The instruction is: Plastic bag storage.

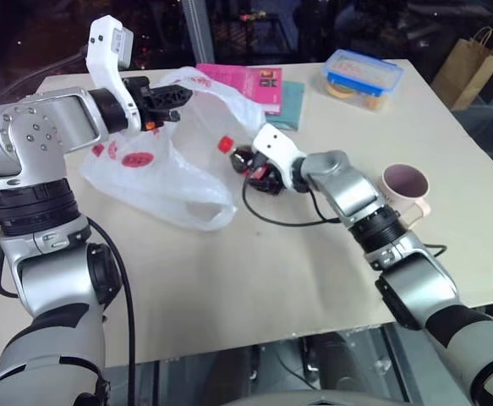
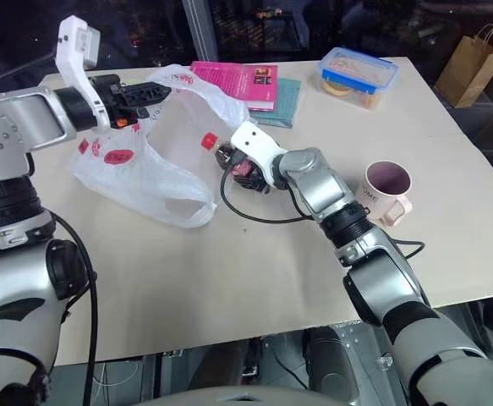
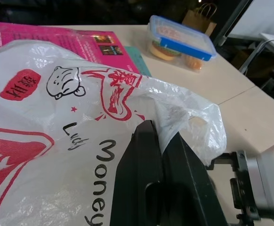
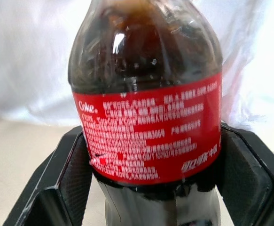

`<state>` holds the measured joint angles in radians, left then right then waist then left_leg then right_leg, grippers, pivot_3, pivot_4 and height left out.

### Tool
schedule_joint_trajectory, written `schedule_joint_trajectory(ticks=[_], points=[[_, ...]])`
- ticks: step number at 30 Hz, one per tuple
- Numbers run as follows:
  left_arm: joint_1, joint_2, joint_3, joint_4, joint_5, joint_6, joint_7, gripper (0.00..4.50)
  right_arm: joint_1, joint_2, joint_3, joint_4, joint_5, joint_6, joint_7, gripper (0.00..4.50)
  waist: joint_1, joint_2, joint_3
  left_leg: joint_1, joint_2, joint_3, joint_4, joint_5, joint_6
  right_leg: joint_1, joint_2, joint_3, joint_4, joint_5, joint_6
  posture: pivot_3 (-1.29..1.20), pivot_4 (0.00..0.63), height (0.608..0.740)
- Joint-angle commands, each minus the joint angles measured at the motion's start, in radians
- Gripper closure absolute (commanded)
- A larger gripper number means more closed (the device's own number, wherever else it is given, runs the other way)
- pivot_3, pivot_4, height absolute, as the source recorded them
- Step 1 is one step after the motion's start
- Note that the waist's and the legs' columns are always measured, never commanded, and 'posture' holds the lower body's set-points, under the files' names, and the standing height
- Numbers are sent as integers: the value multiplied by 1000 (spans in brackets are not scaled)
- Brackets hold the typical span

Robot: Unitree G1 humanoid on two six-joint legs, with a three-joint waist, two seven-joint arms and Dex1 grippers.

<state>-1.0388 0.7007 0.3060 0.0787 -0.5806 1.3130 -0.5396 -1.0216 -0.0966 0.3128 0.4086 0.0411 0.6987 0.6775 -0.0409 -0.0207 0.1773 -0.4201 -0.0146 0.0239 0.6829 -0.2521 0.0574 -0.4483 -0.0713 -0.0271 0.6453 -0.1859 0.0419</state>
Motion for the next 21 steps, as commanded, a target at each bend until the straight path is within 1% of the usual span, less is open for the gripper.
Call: schedule_joint_trajectory(ticks=[1, 5, 7, 10, 12, 14, 18, 21], points=[[0, 9, 30, -75, -46, 17, -9, 4500, -62, 56, -92, -96, 141, 147, 62, 1385, 0, 0, 0, 0, 0, 0, 0, 0, 0, 0, 0, 0, 0, 0, 0, 0, 150, 740], [8, -2, 34, -105, -71, 32, 2, 4500, -96, 136, -158, -118, 250, 312, 55, 1385, -1, 0, 0, -1, 0, 0, -1, 0, 0, -1, 0, 0, 0, 0, 0, 0, 150, 740], [15, -3, 34, -121, -85, 41, 2, 4500, -109, 174, -205, -106, 281, 360, 12, 1385, -1, 0, 0, -1, 0, 0, -1, 0, 0, -1, 0, 0, 0, 0, 0, 0, 150, 740], [23, -4, 50, -145, -114, 71, 5, 4500, -139, 221, -297, -50, 318, 379, -70, 1385, 3, 0, 0, -1, 0, -1, -1, 0, 0, -1, -1, 0, 0, 0, 0, 0, 150, 740], [32, -5, 65, -163, -133, 98, 12, 4500, -162, 248, -358, 17, 332, 337, -132, 1385, 7, 0, 0, -1, -1, -2, -1, 0, 0, 0, -1, -1, -1, 0, 0, 0, 150, 740], [34, -10, 88, -176, -153, 136, 22, 4500, -180, 258, -386, 75, 337, 304, -167, 1386, 8, 0, 0, -1, -2, -2, -1, 0, 0, 0, -2, -2, -1, 0, 0, 0, 150, 740], [21, -64, 171, -181, -161, 227, 96, 4500, -190, 299, -408, 251, 299, 115, -255, 1386, 0, 0, 0, 0, -2, -2, -3, 0, -1, 0, -1, -2, -1, 0, 0, 0, 150, 740], [18, -110, 206, -190, -153, 265, 145, 4500, -209, 334, -438, 405, 299, -42, -302, 1386, -2, 0, 0, 0, -1, -1, -5, 1, -2, -1, -1, -1, -2, 0, 0, 0, 150, 740]])
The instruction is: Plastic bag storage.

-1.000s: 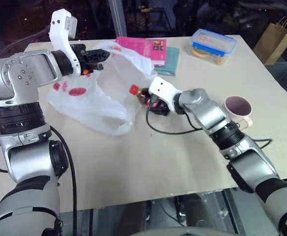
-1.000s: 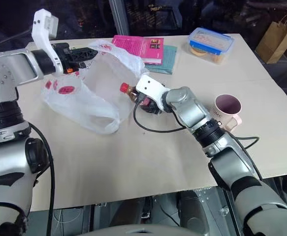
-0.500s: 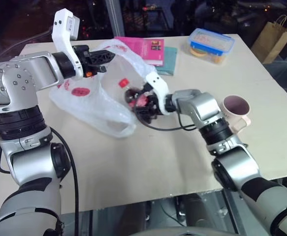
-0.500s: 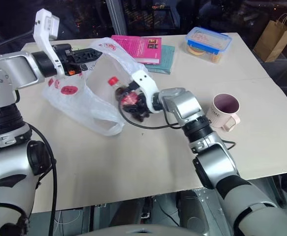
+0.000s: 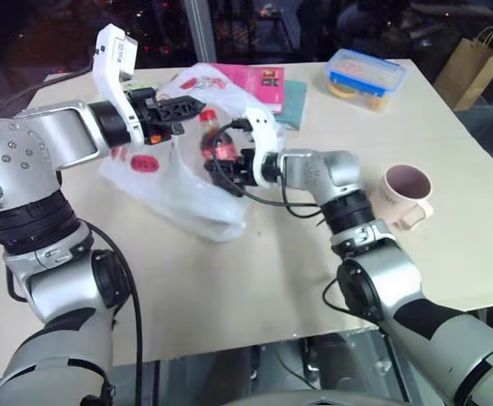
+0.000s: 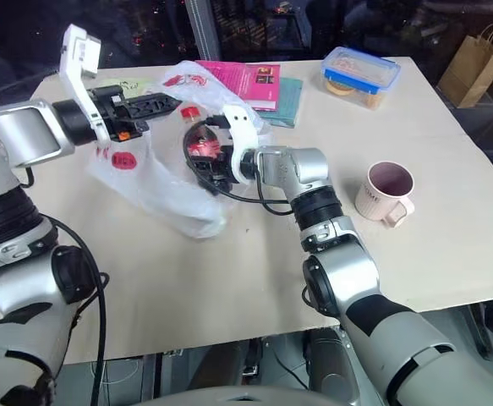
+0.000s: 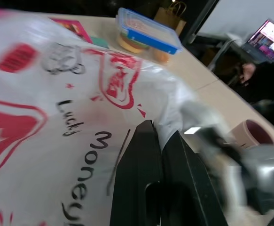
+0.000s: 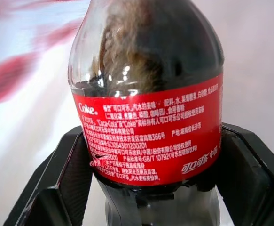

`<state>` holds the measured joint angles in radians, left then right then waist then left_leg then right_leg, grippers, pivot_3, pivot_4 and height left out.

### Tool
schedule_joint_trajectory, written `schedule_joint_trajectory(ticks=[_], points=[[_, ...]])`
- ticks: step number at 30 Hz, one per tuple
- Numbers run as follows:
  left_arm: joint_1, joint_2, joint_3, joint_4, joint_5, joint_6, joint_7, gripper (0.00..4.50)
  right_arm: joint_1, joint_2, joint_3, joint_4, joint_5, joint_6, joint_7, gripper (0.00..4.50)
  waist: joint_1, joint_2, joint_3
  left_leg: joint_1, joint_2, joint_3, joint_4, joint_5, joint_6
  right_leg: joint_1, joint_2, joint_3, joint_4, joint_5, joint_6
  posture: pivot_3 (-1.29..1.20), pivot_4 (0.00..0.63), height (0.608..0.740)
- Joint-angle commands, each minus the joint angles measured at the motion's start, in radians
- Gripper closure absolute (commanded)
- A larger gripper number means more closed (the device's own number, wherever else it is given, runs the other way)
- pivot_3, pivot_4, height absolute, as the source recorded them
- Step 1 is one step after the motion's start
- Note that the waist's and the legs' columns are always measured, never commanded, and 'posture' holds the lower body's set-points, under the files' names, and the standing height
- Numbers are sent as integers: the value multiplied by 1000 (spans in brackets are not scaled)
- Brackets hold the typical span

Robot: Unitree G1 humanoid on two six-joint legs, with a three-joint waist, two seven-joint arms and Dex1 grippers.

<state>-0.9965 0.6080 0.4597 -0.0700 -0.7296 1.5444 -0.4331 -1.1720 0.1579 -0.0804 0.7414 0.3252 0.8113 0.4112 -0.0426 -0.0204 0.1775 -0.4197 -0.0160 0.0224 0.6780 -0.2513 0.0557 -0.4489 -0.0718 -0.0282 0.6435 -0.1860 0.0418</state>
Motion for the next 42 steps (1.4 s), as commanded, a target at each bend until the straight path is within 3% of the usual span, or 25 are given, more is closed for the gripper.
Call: schedule_joint_trajectory(ticks=[1, 4, 8, 9, 11, 22, 27, 29, 32, 42], points=[[-25, -35, 64, -49, -4, 48, 53, 4500, -70, 93, -69, 121, 30, -193, -52, 1386, -1, 0, 0, 0, 0, 0, 0, 0, 0, 0, 0, 0, 0, 0, 0, 0, 150, 740], [-18, -100, 92, -77, -5, 67, 98, 4500, -109, 134, -96, 255, 49, -305, -27, 1386, -2, 0, 0, 2, 0, 1, -3, 0, 0, 0, 0, 1, -1, 0, 0, 0, 150, 740], [-6, -181, 118, -111, -1, 69, 140, 4500, -148, 187, -120, 350, 96, -343, 116, 1386, -3, 0, 0, 3, 0, 2, -5, 1, -1, 1, 0, 2, -2, 0, 0, 0, 150, 740], [-1, -197, 125, -113, 0, 66, 148, 4500, -155, 195, -117, 354, 110, -321, 170, 317, -3, 0, 0, 3, 1, 3, -6, 1, -1, 0, 0, 3, -2, 0, 0, 0, 150, 740], [6, -213, 133, -117, 2, 62, 158, 4500, -161, 200, -95, 355, 114, -290, 243, 64, -4, 0, 0, 3, 1, 3, -7, 1, -1, 0, 0, 3, -1, 0, 0, 0, 150, 740], [59, -199, 193, -41, 0, -5, 150, 4500, -62, 81, 24, 130, 72, -173, 229, 64, -1, 0, 0, 3, 1, 3, -8, 1, -1, 0, 0, 5, -1, 0, 0, 0, 150, 740], [108, -180, 153, -12, 0, -64, 115, 4500, -10, 76, 78, 69, 47, -167, 207, 64, 0, 0, 0, 3, 1, 2, -8, 1, -2, 0, -1, 3, -2, 0, 0, 0, 150, 740], [126, -171, 132, -5, 10, -97, 111, 4500, 55, 38, 132, -72, 31, -145, 221, 64, 1, 0, 0, 3, 1, 2, -8, 1, -2, 0, -1, 3, -2, 0, 0, 0, 150, 740], [163, -165, 91, -6, 18, -148, 99, 4500, 209, -119, 242, -464, 31, -26, 276, 64, 6, 0, 0, 3, 0, 1, -8, 1, -1, 0, -1, 5, -1, 0, 0, 0, 150, 740], [174, -165, 21, -17, -11, -220, 71, 4500, 509, -448, 114, -1205, 81, 224, 131, 64, 15, -1, -1, 3, 0, 1, -7, 1, -2, 0, -1, 2, -2, -1, -1, 0, 150, 740]])
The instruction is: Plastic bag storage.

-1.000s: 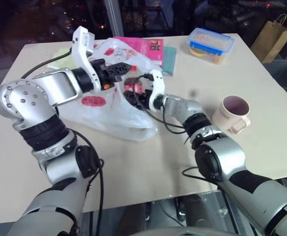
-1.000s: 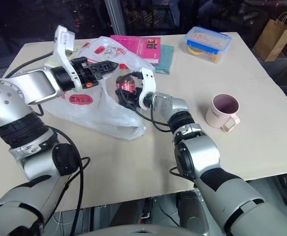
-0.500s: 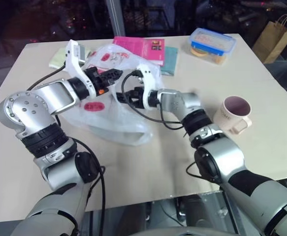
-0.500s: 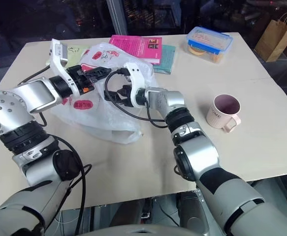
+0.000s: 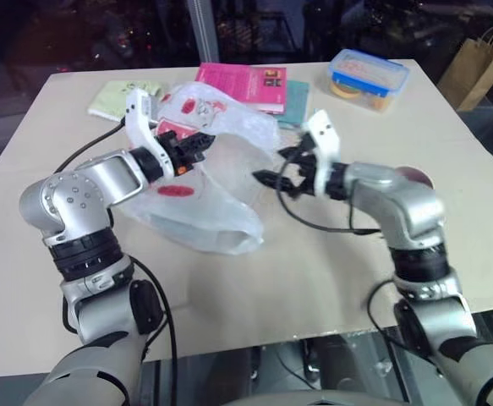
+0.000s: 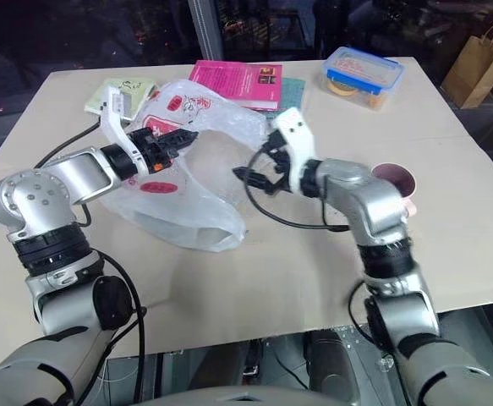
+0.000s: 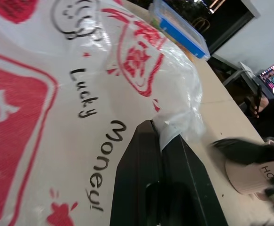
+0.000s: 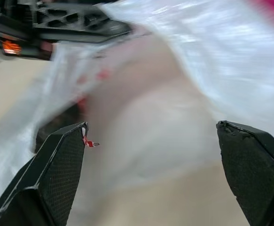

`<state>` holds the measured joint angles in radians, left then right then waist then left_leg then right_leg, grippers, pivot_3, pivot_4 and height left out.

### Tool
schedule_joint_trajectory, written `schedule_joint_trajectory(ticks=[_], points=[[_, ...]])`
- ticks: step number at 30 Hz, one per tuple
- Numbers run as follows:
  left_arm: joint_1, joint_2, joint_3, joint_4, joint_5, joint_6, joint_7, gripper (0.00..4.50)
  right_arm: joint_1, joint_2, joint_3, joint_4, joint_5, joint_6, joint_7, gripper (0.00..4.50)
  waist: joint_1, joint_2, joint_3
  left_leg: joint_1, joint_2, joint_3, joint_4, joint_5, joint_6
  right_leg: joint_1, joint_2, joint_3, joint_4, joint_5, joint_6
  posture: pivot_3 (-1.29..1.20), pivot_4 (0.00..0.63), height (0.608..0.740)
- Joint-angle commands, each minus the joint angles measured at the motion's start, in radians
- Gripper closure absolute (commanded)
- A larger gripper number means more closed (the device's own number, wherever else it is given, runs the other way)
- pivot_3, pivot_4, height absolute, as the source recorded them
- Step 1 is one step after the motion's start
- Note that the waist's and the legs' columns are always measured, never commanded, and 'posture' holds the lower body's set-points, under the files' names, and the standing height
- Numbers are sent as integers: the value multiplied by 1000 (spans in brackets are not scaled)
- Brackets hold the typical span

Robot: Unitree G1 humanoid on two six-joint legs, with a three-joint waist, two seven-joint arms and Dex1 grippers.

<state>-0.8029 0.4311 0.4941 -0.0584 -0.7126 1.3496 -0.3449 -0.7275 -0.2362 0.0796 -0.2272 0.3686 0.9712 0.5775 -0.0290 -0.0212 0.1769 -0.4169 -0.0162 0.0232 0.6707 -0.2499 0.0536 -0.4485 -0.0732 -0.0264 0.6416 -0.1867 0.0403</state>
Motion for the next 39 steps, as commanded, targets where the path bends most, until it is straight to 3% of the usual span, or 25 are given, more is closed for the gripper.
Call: schedule_joint_trajectory(ticks=[1, 4, 6, 10, 15, 18, 23, 30, 33, 35, 39], points=[[-28, 15, -17, -30, -33, -24, -18, 4500, 100, -68, -88, -326, 61, 109, -58, 64, 5, 0, 0, 0, 0, 0, 0, 0, 0, 0, 0, 0, 0, 0, 0, 0, 150, 740], [-54, 36, -35, -29, -40, -28, -28, 4500, 197, -189, -203, -553, 56, 237, -117, 64, 13, 0, 0, 0, 1, 1, 0, 0, 0, 0, 0, 1, 0, 0, 0, 0, 150, 740], [-74, 44, -57, -19, -39, -39, -37, 4500, 266, -297, -350, -688, 62, 354, -109, 64, 21, 0, 0, 0, 0, 1, 1, 0, 0, 0, 0, 0, 0, 0, 0, 0, 150, 740], [-87, 49, -103, 4, -31, -77, -59, 4500, 370, -420, -514, -787, 84, 488, -81, 64, 34, -1, 0, 0, 0, 1, 2, -1, 2, 2, 1, -1, -1, 0, 0, 0, 150, 740], [-99, 47, -174, 26, -13, -139, -93, 4500, 624, -428, -697, -806, 72, 515, -41, 64, 45, -1, -1, 1, 1, 0, 3, -2, 5, 4, 1, -2, -1, -1, 0, 0, 150, 740], [-108, 48, -187, 42, -14, -153, -98, 4500, 694, -374, -721, -740, 60, 439, -64, 64, 38, -2, -1, 1, 1, 1, 5, -3, 6, 5, 2, -1, -1, -1, 0, 0, 150, 740], [-122, 56, -186, 43, -26, -151, -95, 4500, 774, -332, -650, -565, 11, 208, -81, 64, 38, -1, -1, 2, 3, 2, 9, -4, 8, 7, 4, -1, 0, -1, 1, 0, 150, 740], [-134, 68, -173, 39, -38, -140, -85, 4500, 746, -345, -557, -302, -48, -53, -85, 64, 40, -1, -1, 2, 3, 2, 12, -4, 8, 8, 4, -1, 0, -1, 1, 0, 150, 740], [-121, 82, -172, 39, -31, -142, -85, 4500, 722, -360, -527, -257, -46, -108, -72, 899, 39, -1, -1, 2, 3, 2, 12, -2, 5, 8, 4, -1, 0, -1, 1, 0, 150, 740], [-118, 85, -171, 36, -33, -140, -85, 4500, 718, -376, -511, -236, -55, -143, -62, 1883, 40, -1, -1, 2, 3, 1, 12, -2, 5, 8, 4, -1, 0, -1, 1, 0, 150, 740], [-117, 88, -167, 37, -36, -139, -80, 4500, 711, -392, -493, -211, -39, -177, -40, 3228, 42, -1, -1, 2, 3, 1, 12, -2, 5, 8, 4, -1, 0, -1, 1, 0, 150, 740]])
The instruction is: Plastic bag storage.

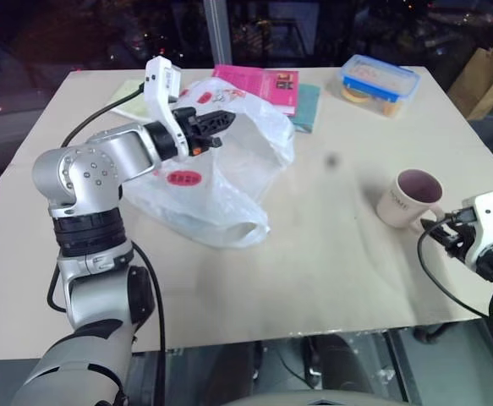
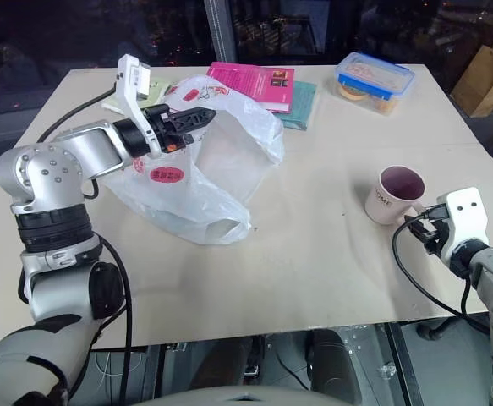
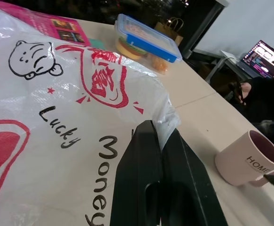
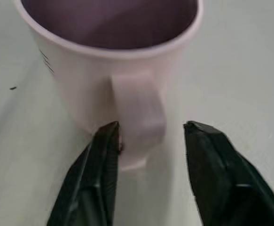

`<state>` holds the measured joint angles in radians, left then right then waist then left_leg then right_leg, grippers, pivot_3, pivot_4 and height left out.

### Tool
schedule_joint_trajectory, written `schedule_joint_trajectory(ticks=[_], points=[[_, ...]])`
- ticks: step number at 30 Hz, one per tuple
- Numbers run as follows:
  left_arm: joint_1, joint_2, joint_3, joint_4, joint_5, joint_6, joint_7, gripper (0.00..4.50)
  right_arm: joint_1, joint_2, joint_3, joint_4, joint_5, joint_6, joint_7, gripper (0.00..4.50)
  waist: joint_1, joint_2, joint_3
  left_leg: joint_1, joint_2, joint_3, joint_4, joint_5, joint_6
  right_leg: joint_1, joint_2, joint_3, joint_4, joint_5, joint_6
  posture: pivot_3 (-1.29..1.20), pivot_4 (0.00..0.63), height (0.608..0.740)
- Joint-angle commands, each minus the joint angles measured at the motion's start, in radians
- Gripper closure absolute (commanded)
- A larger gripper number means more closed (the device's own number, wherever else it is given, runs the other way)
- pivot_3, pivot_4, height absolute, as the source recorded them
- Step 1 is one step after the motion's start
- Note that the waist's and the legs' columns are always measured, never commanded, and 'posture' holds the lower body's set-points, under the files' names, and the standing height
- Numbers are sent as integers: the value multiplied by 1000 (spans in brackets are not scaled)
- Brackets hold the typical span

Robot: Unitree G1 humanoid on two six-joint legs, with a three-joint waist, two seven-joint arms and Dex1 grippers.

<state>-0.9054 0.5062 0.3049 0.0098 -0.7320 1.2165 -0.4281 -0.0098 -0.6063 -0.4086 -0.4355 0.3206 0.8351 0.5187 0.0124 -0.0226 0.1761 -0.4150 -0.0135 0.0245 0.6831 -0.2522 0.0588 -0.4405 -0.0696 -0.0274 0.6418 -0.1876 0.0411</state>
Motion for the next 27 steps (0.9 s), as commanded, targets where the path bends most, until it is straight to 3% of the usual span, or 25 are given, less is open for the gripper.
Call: schedule_joint_trajectory(ticks=[1, 2, 3, 8, 13, 18, 23, 27], points=[[-14, 12, 25, -32, -18, -4, 6, 4500, 2, -29, 1, -12, 18, -48, 34, 3601, 1, 0, 0, 0, 0, 0, 0, 0, 0, 0, 0, 0, 0, 0, 0, 0, 150, 740], [-14, 11, 26, -30, -18, -5, 8, 4500, 6, -27, -5, -40, 46, -36, 47, 4071, 1, 0, 0, 0, 0, 0, 0, 0, 0, 0, 0, 0, 0, 0, 0, 0, 150, 740], [-15, 11, 27, -28, -18, -6, 8, 4500, 8, -26, -11, -61, 68, -27, 54, 4195, 1, 0, 0, 0, 0, 0, 0, 0, 0, 0, 0, 0, 0, 0, 0, 0, 150, 740], [-30, 4, 48, -13, -30, 0, 26, 4500, -54, -29, -4, -276, 279, 151, 53, 4471, -2, 0, 0, 0, 1, -1, 0, 0, 0, 0, 0, -1, 0, 0, 0, 0, 150, 740], [-47, 12, 67, -4, -53, 23, 27, 4500, -321, 131, 244, -271, 278, 270, -137, 4471, -15, 0, 0, 1, 1, -1, 2, -2, 3, 0, 0, -1, 1, 0, 0, 0, 150, 740], [-75, 27, 124, 3, -107, 85, 37, 4500, -598, 337, 463, 77, 113, 180, -267, 4471, -25, 0, 0, 0, 0, -2, 2, 1, -1, 0, 0, -1, 2, 1, -1, 0, 150, 740], [-76, 31, 156, -25, -144, 138, 63, 4500, -828, 486, 533, 496, -24, -28, -310, 4471, -24, 0, 0, -1, -1, -2, 1, 1, -1, -1, -1, -2, 1, 1, -1, 0, 150, 740], [-57, 15, 174, -69, -163, 172, 104, 4500, -982, 595, 508, 812, -80, -201, -339, 4471, -31, 0, 0, -2, -1, -2, -2, 1, -1, -3, -1, -1, 0, 1, -1, 0, 150, 740]])
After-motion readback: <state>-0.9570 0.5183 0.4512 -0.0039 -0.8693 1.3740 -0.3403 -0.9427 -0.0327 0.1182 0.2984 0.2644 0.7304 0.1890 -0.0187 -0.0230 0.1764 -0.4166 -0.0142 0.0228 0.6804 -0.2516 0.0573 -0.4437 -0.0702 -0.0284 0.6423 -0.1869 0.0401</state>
